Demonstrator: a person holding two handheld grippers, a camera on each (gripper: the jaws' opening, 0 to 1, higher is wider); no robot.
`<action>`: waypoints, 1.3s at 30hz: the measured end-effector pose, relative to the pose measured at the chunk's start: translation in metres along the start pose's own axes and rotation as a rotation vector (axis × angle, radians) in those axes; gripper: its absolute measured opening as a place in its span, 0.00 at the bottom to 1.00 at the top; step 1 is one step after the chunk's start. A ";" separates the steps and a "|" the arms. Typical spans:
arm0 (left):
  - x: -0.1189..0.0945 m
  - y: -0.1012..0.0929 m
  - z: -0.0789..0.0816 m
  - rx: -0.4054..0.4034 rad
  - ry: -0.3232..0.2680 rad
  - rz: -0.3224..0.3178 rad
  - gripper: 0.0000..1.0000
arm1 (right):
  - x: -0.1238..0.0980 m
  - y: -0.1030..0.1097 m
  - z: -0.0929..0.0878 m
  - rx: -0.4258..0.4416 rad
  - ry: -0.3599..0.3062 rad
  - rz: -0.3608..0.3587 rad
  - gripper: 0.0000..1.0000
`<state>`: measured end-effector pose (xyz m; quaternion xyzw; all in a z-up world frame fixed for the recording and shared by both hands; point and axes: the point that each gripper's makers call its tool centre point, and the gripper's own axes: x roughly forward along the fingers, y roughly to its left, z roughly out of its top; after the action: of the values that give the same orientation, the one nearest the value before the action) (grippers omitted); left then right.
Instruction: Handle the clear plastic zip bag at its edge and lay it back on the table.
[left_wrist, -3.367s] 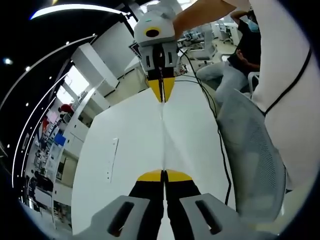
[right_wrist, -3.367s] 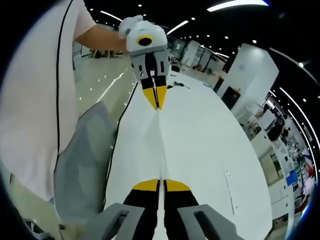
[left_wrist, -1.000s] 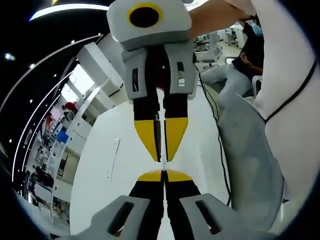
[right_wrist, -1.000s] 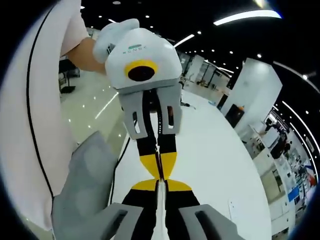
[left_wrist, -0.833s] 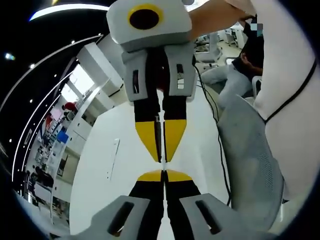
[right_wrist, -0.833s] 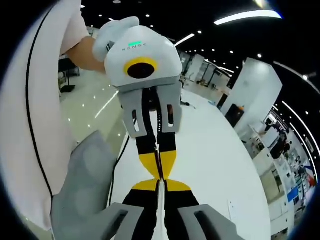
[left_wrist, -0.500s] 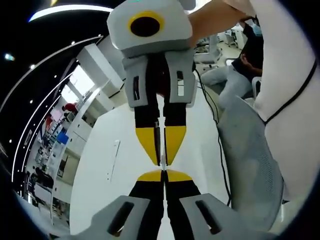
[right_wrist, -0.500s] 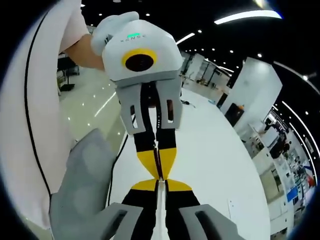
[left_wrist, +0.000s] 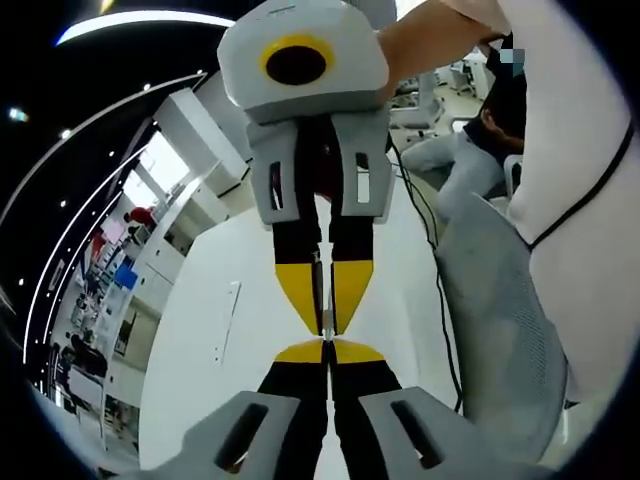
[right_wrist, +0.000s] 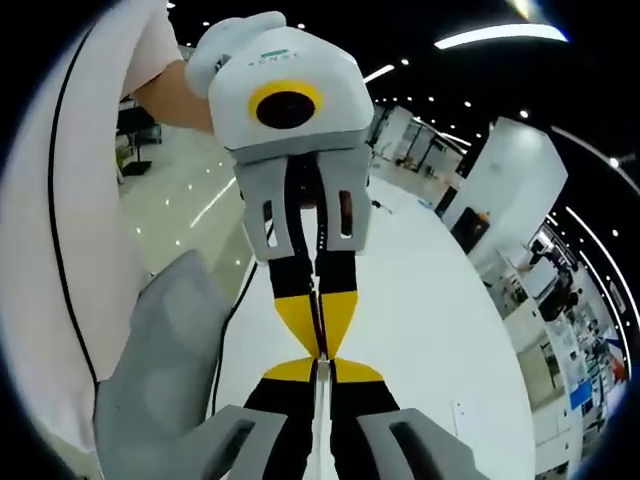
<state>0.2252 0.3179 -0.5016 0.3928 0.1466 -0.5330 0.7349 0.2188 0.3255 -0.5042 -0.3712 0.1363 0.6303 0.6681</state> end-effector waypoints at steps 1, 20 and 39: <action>0.000 0.000 0.000 -0.001 -0.001 -0.001 0.00 | 0.000 0.000 0.000 0.002 0.003 0.002 0.00; 0.001 -0.003 0.000 0.002 -0.014 -0.006 0.00 | 0.001 0.002 -0.006 -0.026 0.014 0.006 0.00; 0.000 -0.005 -0.004 -0.005 -0.005 -0.007 0.00 | -0.003 0.005 -0.013 -0.020 0.030 0.000 0.00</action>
<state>0.2216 0.3197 -0.5063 0.3891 0.1474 -0.5364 0.7342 0.2173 0.3141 -0.5126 -0.3873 0.1397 0.6261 0.6621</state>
